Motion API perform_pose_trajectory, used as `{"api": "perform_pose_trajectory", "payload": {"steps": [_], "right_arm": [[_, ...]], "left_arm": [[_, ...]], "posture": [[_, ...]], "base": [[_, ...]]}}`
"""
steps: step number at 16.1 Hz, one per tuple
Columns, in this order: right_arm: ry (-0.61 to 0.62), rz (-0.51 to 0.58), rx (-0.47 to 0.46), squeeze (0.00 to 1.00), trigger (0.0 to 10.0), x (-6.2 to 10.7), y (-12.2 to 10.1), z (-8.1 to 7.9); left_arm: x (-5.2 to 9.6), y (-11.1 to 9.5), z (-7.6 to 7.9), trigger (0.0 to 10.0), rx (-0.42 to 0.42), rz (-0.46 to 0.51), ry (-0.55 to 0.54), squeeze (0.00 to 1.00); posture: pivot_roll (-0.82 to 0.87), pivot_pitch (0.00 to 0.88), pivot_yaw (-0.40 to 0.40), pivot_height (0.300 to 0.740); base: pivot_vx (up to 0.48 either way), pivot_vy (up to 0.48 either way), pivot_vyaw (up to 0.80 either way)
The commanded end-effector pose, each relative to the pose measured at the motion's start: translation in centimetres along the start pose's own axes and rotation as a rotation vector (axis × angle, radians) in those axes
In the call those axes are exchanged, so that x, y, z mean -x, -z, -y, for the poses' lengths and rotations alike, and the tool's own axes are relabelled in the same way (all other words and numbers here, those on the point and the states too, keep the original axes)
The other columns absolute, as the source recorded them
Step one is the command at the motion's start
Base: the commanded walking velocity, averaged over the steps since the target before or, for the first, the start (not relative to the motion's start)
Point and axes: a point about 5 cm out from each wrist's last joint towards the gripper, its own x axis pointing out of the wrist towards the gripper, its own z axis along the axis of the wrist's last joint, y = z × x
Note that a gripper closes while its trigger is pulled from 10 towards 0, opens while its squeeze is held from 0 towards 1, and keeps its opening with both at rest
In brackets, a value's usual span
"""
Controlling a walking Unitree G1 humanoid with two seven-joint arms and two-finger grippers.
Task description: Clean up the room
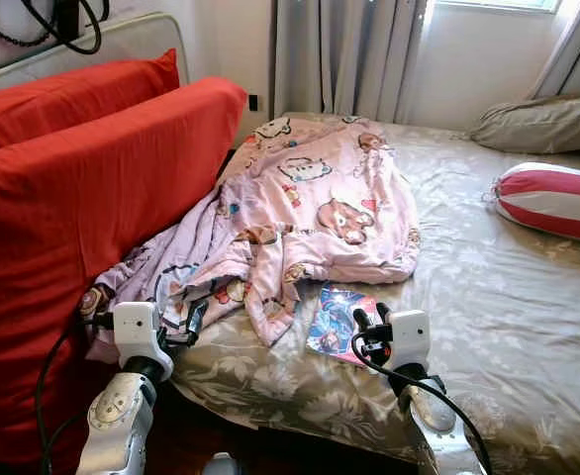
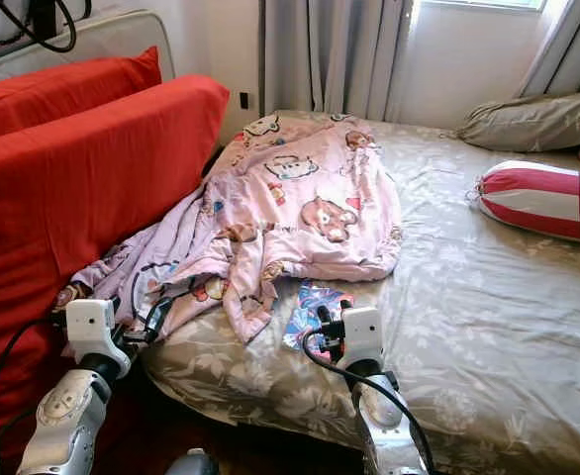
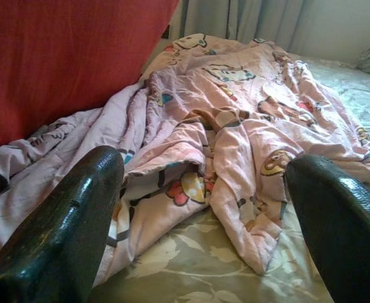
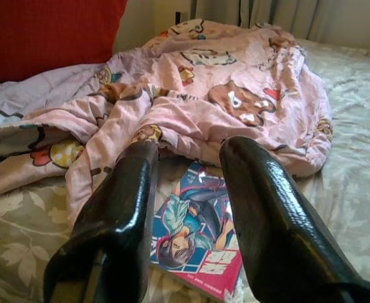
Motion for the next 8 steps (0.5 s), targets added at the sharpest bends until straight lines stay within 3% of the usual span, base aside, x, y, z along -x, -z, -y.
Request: {"api": "perform_pose_trajectory", "payload": {"steps": [1, 8], "right_arm": [[-0.001, 0.001, 0.005, 0.0, 10.0, -0.31, -0.35, -0.04], [0.027, -0.014, 0.035, 0.0, 10.0, -0.18, 0.01, 0.28]], "left_arm": [[-0.17, -0.31, 0.19, 10.0, -0.005, 0.005, 0.017, 0.0], [0.14, 0.05, -0.02, 10.0, -0.013, -0.012, 0.018, 0.0]], "posture": [[0.03, 0.0, -0.034, 0.66], [0.03, 0.005, -0.033, 0.645]], "base": [[0.0, 0.0, 0.0], [0.0, 0.0, 0.0]]}}
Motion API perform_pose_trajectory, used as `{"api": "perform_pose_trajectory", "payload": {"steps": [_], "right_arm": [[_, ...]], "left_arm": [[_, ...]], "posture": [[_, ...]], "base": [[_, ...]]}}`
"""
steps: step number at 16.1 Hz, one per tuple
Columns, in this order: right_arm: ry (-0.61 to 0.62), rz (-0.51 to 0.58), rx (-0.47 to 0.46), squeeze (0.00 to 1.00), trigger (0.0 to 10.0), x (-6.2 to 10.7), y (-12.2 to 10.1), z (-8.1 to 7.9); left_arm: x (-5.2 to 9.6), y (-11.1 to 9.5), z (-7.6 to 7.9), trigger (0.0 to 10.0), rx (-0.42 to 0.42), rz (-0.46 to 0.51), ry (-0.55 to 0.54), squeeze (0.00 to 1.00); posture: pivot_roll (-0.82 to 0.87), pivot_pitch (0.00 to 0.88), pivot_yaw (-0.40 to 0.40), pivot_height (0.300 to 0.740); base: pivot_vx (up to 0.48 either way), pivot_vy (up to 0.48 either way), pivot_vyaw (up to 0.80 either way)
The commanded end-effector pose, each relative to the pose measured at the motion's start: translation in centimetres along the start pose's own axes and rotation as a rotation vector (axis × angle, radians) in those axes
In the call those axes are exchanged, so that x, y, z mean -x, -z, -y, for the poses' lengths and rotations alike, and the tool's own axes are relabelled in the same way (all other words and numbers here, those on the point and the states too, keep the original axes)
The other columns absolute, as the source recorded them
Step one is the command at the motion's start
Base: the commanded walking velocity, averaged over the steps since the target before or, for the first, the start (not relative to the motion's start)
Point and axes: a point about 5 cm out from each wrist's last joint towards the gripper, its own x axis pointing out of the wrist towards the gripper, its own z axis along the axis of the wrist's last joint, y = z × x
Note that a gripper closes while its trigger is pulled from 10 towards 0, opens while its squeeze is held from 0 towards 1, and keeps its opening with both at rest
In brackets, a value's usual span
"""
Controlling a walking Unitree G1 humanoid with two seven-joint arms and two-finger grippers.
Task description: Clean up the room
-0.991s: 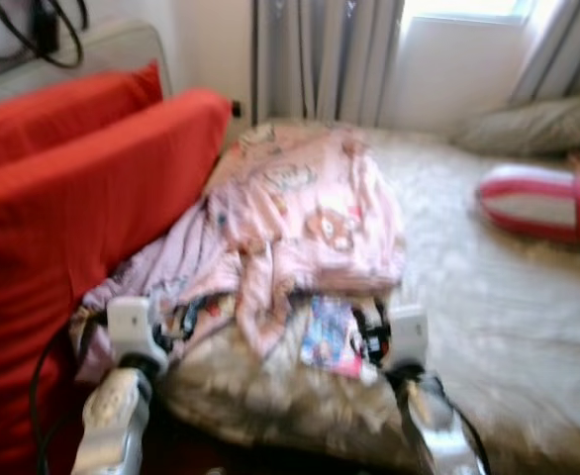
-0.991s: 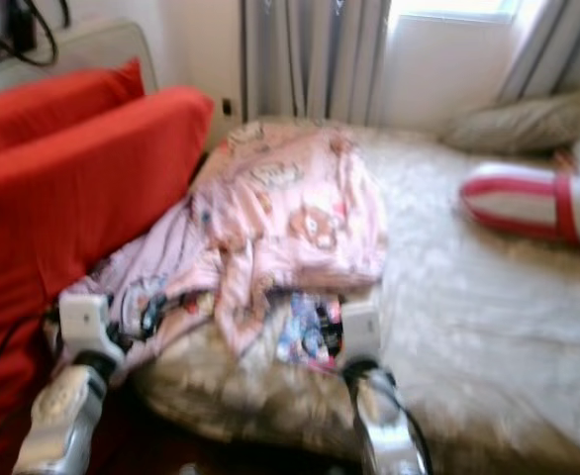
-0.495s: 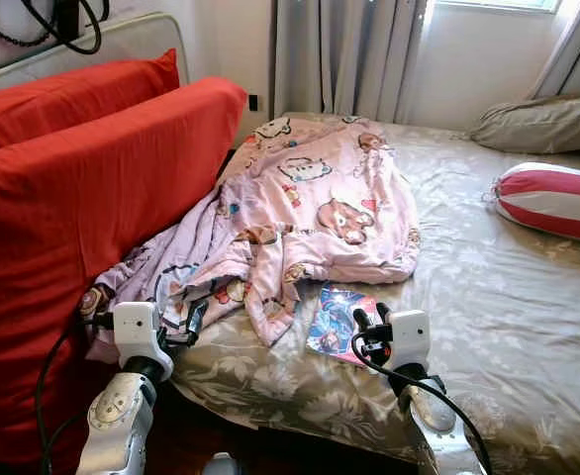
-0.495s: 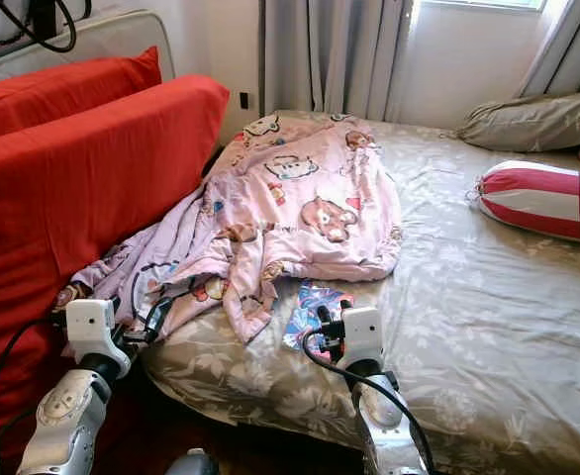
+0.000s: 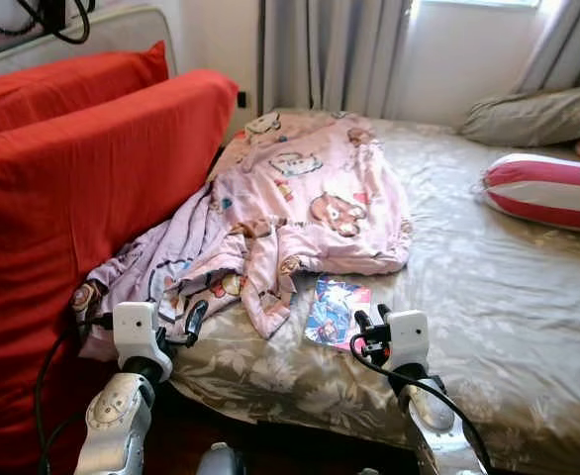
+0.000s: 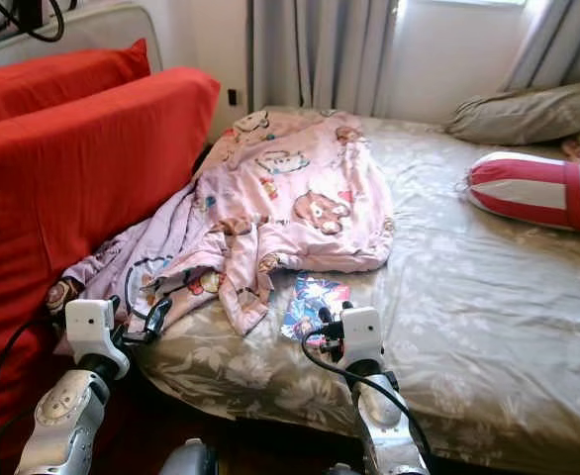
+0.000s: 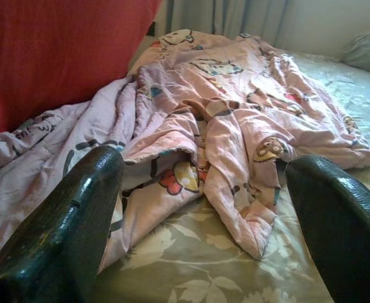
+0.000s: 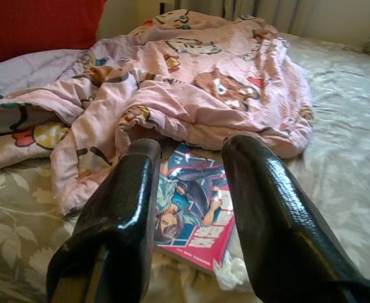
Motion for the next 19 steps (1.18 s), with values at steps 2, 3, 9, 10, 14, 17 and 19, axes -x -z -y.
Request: {"api": "perform_pose_trajectory", "payload": {"steps": [2, 3, 9, 10, 14, 17, 19], "right_arm": [[0.007, 0.001, -0.003, 0.0, 10.0, -0.09, -0.1, 0.11], [0.006, 0.003, -0.006, 0.0, 10.0, -0.11, -0.13, 0.09], [-0.008, -0.012, 0.041, 0.0, 10.0, -0.02, 0.15, -0.02], [-0.01, -0.012, 0.058, 0.0, 10.0, -0.03, 0.12, 0.0], [-0.006, -0.024, 0.036, 0.0, 10.0, -0.07, 0.3, 0.0], [0.003, -0.06, 0.047, 0.0, 10.0, -0.01, 0.84, 0.1], [0.007, -0.06, 0.045, 0.0, 10.0, -0.05, 0.82, 0.16]], "left_arm": [[0.02, -0.08, 0.13, 10.0, -0.011, -0.006, 0.013, 0.0], [0.0, -0.05, 0.17, 10.0, -0.013, -0.008, 0.015, 0.0], [0.13, 0.06, 0.12, 10.0, -0.008, -0.014, 0.014, 0.0], [0.11, 0.01, 0.11, 10.0, -0.006, -0.013, 0.015, 0.0], [0.1, 0.15, 0.09, 10.0, -0.001, -0.016, 0.015, 0.0], [0.13, 0.24, 0.19, 10.0, 0.002, -0.02, 0.015, 0.0], [0.1, 0.23, 0.21, 10.0, 0.004, -0.019, 0.017, 0.0]], "posture": [[0.03, 0.005, -0.033, 0.645], [0.03, 0.005, -0.032, 0.645], [0.04, 0.007, -0.031, 0.645], [0.03, 0.007, -0.032, 0.645], [0.03, 0.007, -0.032, 0.645], [0.04, 0.008, -0.032, 0.645], [0.04, 0.009, -0.033, 0.645]], "base": [[0.0, 0.0, 0.0], [0.0, 0.0, 0.0], [0.0, 0.0, 0.12], [0.24, 0.0, 0.8], [0.305, 0.0, 0.48], [0.316, 0.0, 0.0], [0.317, 0.0, 0.0]]}}
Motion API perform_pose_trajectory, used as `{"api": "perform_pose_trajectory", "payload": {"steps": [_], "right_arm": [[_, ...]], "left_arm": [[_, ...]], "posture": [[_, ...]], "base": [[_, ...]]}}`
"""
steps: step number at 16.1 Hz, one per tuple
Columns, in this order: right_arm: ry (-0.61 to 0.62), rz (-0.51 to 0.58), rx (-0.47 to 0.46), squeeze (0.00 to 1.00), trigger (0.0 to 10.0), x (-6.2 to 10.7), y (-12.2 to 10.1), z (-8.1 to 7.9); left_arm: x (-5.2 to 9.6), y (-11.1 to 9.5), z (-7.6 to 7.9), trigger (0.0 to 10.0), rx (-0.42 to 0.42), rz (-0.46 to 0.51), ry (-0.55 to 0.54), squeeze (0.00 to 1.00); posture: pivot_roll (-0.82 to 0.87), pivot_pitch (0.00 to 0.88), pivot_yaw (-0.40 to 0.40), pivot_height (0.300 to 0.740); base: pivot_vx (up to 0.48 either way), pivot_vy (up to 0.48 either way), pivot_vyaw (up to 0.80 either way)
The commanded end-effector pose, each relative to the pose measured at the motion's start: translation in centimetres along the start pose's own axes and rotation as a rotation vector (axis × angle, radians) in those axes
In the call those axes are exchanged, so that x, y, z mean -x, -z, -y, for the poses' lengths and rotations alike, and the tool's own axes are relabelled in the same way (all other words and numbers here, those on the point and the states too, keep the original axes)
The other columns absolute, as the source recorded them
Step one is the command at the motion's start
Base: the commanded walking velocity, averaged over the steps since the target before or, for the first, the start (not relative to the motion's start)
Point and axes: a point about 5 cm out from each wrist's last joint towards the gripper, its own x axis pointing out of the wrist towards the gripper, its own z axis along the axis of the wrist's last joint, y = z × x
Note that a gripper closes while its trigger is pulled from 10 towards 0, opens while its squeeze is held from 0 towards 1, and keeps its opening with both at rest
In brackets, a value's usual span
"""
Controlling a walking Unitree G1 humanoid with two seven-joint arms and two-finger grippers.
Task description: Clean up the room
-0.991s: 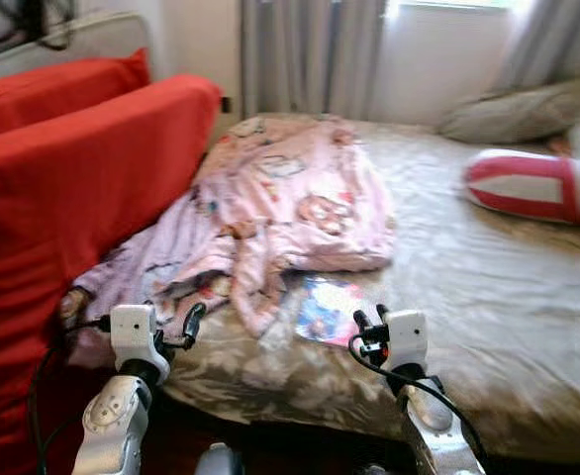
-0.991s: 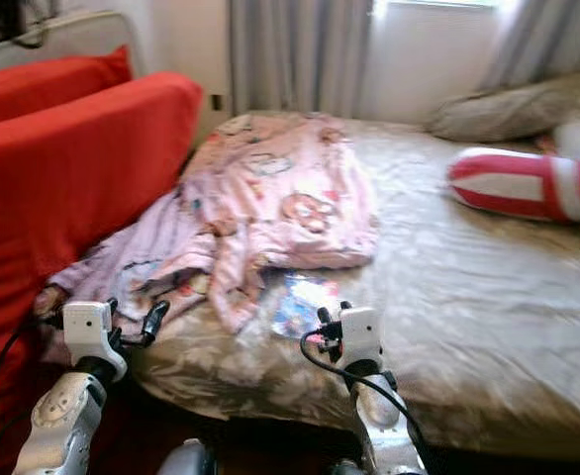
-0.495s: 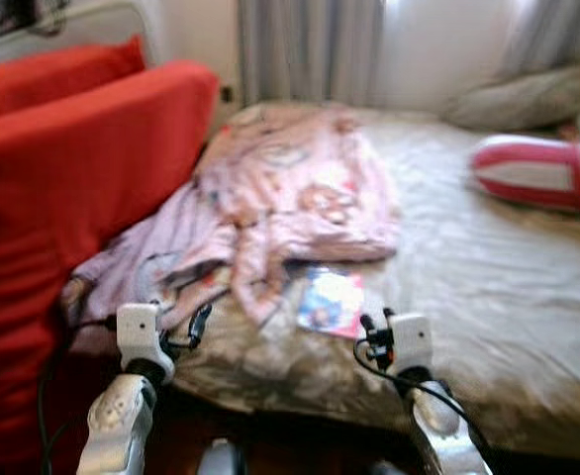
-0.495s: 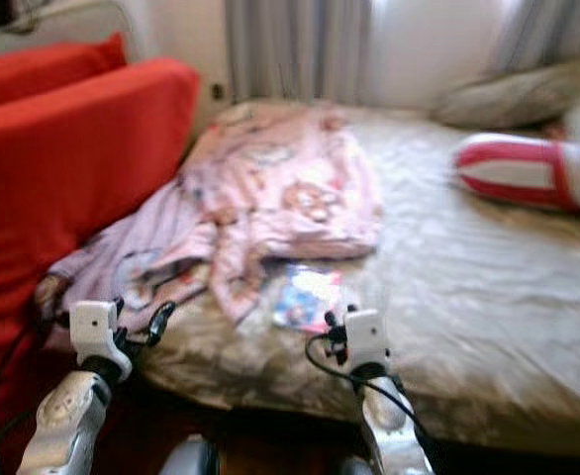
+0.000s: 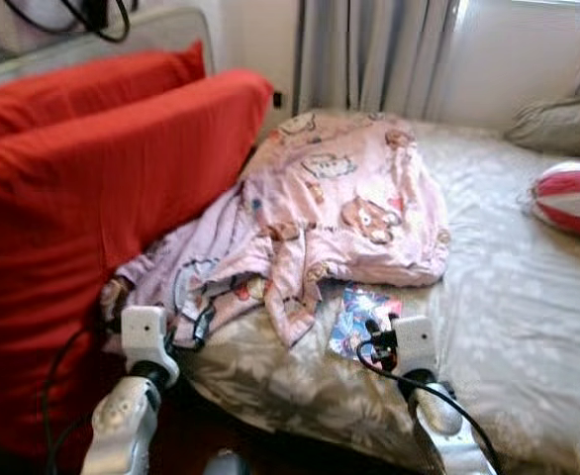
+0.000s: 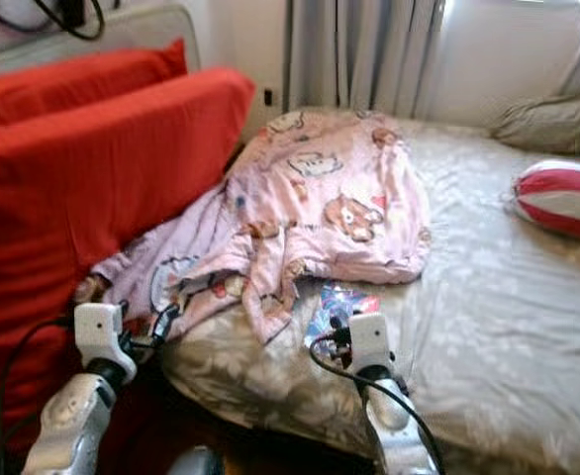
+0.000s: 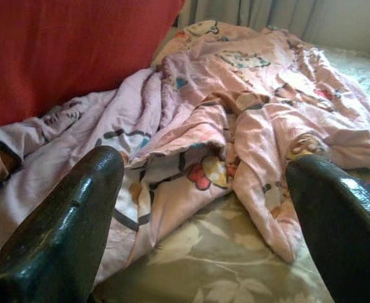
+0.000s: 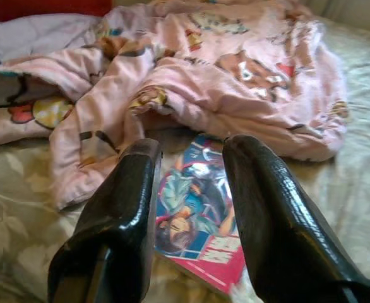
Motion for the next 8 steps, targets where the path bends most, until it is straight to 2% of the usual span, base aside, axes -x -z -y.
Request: {"api": "perform_pose_trajectory", "payload": {"steps": [1, 2, 3, 6, 8], "right_arm": [[-0.008, -0.003, 0.002, 0.0, 10.0, -0.3, -0.2, -0.4], [0.012, -0.03, 0.03, 0.0, 10.0, -0.3, 0.1, -0.1], [0.033, -0.042, 0.005, 0.0, 10.0, -0.3, 0.4, 0.1], [0.046, -0.067, 0.025, 0.0, 10.0, -0.6, 0.6, 0.4], [0.085, -0.125, 0.015, 0.0, 10.0, -0.9, 1.2, 0.9]], "left_arm": [[0.0, -0.2, -0.4, 10.0, -0.001, -0.004, -0.007, 0.0], [0.0, -0.1, -0.3, 10.0, -0.002, -0.006, -0.007, 0.0], [0.1, -0.1, -0.3, 10.0, -0.002, -0.008, -0.005, 0.0], [0.0, -0.1, -0.1, 10.0, -0.001, -0.007, -0.005, 0.0], [-0.1, -0.2, 0.3, 10.0, 0.004, 0.002, 0.006, 0.0]], "posture": [[0.04, 0.009, -0.033, 0.645], [0.04, 0.008, -0.033, 0.645], [0.04, 0.006, -0.034, 0.645], [0.04, 0.011, -0.035, 0.645], [0.04, 0.018, -0.036, 0.645]], "base": [[0.315, 0.0, 0.0], [0.315, 0.0, 0.0], [0.319, 0.0, 0.0], [0.306, 0.0, 0.0], [0.0, 0.0, 0.0]]}}
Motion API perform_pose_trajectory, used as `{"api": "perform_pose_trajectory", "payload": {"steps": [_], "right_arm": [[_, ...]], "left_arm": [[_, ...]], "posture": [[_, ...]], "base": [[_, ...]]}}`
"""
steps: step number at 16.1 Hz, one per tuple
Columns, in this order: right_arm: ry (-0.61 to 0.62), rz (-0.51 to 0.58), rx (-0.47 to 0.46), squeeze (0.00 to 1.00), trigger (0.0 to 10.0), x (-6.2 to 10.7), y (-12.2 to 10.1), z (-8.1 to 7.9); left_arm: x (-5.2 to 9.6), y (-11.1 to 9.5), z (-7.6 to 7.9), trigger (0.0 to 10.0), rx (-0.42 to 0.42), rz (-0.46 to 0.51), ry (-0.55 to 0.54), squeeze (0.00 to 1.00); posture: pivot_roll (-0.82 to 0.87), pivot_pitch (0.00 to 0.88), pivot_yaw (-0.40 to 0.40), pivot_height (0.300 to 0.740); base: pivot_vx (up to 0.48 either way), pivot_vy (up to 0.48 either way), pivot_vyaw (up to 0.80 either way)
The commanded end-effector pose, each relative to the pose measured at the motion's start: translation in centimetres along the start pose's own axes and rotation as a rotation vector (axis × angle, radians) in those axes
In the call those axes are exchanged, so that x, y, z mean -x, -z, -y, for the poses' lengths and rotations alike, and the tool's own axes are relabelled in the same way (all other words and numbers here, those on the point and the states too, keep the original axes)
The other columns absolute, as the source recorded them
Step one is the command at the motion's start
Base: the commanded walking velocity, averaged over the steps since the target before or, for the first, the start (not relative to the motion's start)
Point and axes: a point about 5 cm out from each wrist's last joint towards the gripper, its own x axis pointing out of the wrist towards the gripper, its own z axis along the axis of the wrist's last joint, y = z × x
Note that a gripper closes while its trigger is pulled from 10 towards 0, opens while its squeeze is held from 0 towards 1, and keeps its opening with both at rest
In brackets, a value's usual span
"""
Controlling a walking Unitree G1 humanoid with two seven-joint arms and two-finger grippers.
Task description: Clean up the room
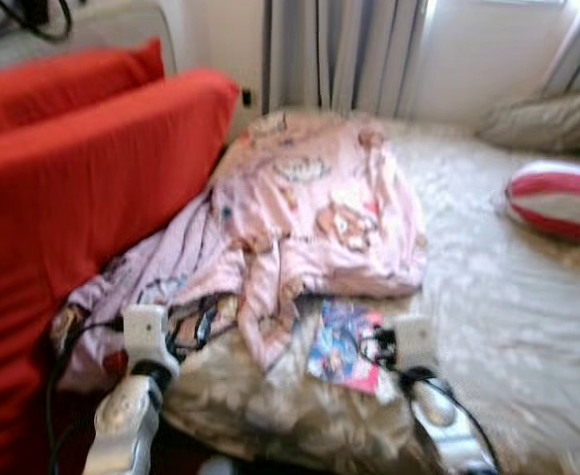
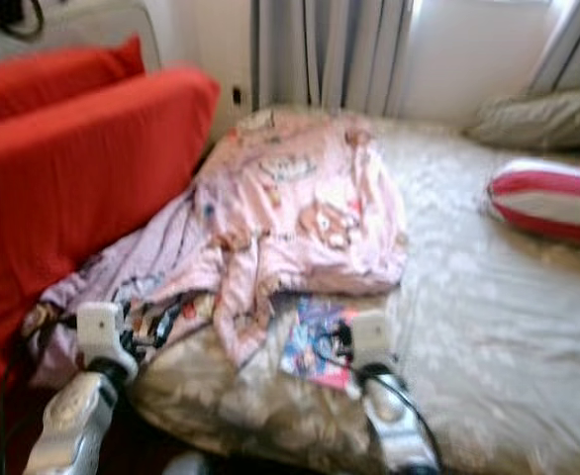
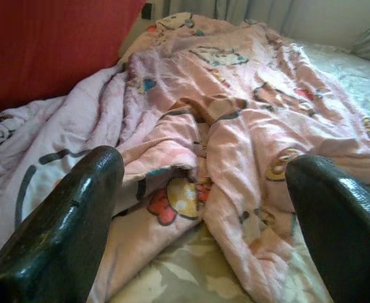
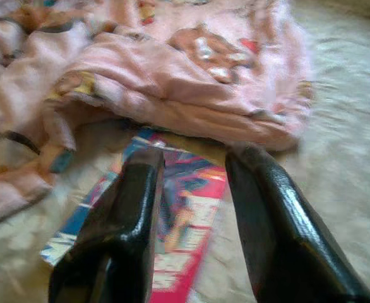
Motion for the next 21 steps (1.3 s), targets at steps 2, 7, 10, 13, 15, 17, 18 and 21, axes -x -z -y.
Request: {"api": "perform_pose_trajectory", "payload": {"steps": [2, 7, 10, 13, 15, 17, 18, 21], "right_arm": [[0.039, -0.051, -0.051, 0.0, 10.0, -0.1, 0.7, 0.7], [0.111, -0.168, -0.217, 0.0, 10.0, -0.6, 1.8, 1.6], [0.144, -0.244, -0.296, 0.0, 10.0, -0.4, 2.8, 1.8], [0.204, -0.277, -0.377, 1.0, 10.0, 0.0, 3.7, 2.4], [0.212, -0.263, -0.419, 1.0, 10.0, 0.0, 3.6, 2.6], [0.248, -0.228, -0.496, 1.0, 10.0, -0.2, 3.1, 3.1], [0.266, -0.216, -0.536, 1.0, 10.0, -0.3, 2.9, 3.3], [0.287, -0.174, -0.671, 0.0, 10.0, -0.6, 2.5, 3.2]], "left_arm": [[0.0, -0.4, 0.0, 10.0, 0.0, 0.012, 0.003, 0.0], [-0.7, -0.9, 1.0, 10.0, 0.026, 0.023, 0.022, 0.0], [-0.3, -1.3, 1.3, 10.0, 0.03, 0.03, 0.037, 0.0], [1.2, -1.5, 0.7, 10.0, 0.022, 0.008, 0.037, 0.0], [1.4, -1.8, 0.9, 10.0, 0.011, 0.0, 0.051, 0.0], [1.3, -2.7, 1.0, 10.0, -0.023, -0.002, 0.089, 0.0], [1.5, -3.0, 0.6, 10.0, -0.034, -0.005, 0.078, 0.0], [3.0, -3.2, -0.1, 10.0, -0.048, -0.02, 0.05, 0.0]], "posture": [[0.04, 0.026, -0.033, 0.645], [0.06, 0.048, -0.017, 0.645], [0.09, 0.086, -0.001, 0.645], [0.11, 0.17, 0.026, 0.645], [0.11, 0.202, 0.033, 0.645], [0.13, 0.27, 0.046, 0.645], [0.13, 0.29, 0.049, 0.645], [0.15, 0.332, 0.05, 0.645]], "base": [[0.0, 0.0, 0.0], [0.0, 0.0, 0.0], [0.0, 0.0, 0.0], [0.0, 0.0, 0.0], [0.0, 0.0, 0.0], [0.0, 0.0, 0.0], [0.0, 0.0, 0.0], [0.0, 0.0, 0.0]]}}
